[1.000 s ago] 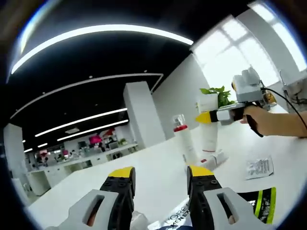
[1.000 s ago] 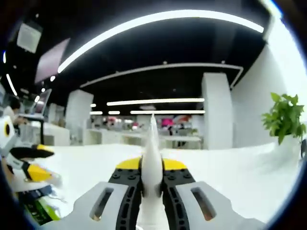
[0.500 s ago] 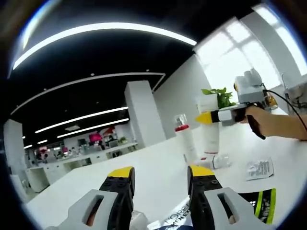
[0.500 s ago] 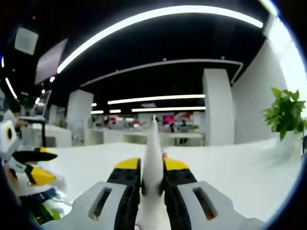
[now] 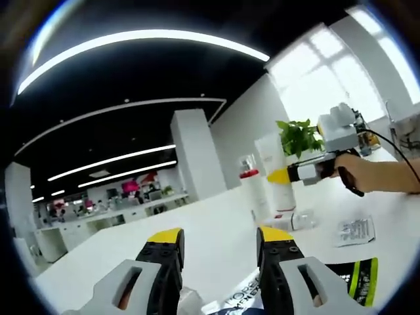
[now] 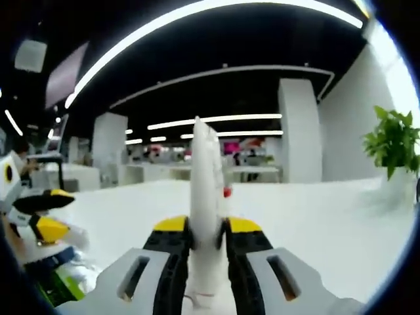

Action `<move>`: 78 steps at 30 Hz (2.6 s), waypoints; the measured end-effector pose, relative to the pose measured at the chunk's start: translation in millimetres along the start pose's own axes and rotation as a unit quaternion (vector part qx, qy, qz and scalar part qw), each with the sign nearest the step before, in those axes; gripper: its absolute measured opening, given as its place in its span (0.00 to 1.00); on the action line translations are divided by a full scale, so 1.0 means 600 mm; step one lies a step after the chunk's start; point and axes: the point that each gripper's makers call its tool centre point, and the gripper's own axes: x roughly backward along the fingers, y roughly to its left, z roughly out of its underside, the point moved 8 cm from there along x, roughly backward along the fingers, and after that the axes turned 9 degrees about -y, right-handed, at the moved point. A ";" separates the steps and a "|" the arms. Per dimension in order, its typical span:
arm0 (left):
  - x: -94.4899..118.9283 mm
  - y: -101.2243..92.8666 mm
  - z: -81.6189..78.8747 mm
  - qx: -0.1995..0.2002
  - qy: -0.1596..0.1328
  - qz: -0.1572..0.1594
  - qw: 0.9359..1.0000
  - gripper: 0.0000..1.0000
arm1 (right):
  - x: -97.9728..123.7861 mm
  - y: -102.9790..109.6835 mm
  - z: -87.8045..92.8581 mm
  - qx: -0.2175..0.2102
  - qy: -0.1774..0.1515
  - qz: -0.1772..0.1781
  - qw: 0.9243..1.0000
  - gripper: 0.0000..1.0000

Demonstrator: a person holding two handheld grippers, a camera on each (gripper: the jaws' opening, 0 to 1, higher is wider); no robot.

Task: Arrange the skincare products in the storage area until every visible bottle or jar stands upright without overlapping.

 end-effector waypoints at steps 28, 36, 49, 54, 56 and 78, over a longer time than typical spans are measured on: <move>0.003 0.007 0.002 0.008 -0.001 -0.006 1.000 0.45 | 0.023 0.009 0.010 -0.006 0.050 -0.089 0.995 0.22; 0.005 0.009 0.002 0.016 -0.003 -0.010 1.000 0.45 | 0.045 0.001 0.022 0.013 0.093 -0.109 0.990 0.23; 0.004 0.008 0.002 0.024 -0.002 -0.007 1.000 0.45 | 0.050 -0.022 0.031 -0.001 0.120 -0.117 0.986 0.20; 0.005 0.011 0.002 0.035 -0.004 -0.008 0.999 0.45 | 0.050 -0.023 0.034 -0.003 0.129 -0.116 0.985 0.19; 0.005 0.013 0.003 0.042 -0.003 -0.007 0.999 0.45 | 0.048 -0.024 0.035 0.001 0.132 -0.118 0.984 0.18; 0.004 0.010 0.009 0.062 0.006 0.002 0.998 0.45 | 0.041 -0.040 0.040 -0.005 0.146 -0.085 0.986 0.15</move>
